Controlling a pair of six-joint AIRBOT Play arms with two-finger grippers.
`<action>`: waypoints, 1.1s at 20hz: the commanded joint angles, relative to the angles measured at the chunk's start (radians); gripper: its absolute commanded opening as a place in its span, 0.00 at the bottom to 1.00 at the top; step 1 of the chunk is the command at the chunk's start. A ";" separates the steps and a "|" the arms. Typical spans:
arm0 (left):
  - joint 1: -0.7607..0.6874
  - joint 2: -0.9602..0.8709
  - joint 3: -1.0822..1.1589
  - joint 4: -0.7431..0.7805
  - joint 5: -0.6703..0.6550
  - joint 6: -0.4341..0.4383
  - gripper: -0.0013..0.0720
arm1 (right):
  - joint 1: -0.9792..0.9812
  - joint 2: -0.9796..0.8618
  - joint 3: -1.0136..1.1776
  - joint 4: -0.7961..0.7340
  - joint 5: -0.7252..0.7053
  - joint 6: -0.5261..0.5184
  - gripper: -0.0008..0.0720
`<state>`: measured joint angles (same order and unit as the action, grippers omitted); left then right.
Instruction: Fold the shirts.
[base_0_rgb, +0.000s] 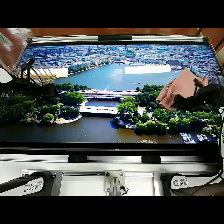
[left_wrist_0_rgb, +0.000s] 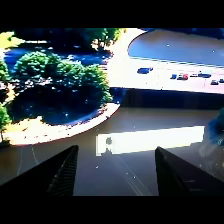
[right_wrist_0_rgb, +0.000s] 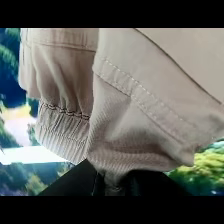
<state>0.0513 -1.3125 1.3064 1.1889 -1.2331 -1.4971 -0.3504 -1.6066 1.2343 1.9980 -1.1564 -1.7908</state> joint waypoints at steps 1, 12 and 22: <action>-0.001 0.000 0.000 0.000 0.002 0.000 0.78 | 0.011 -0.002 0.001 -0.156 -0.124 0.024 0.11; -0.001 0.000 0.000 0.000 0.003 0.000 0.78 | -0.265 0.140 0.086 0.024 0.203 0.248 0.94; -0.001 0.000 0.000 0.000 0.017 0.000 0.78 | -0.200 -0.048 0.086 -0.048 0.404 0.520 0.94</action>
<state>0.0513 -1.3121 1.3064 1.1889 -1.2289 -1.4975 -0.5648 -1.6138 1.3190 1.9594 -0.8551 -1.3617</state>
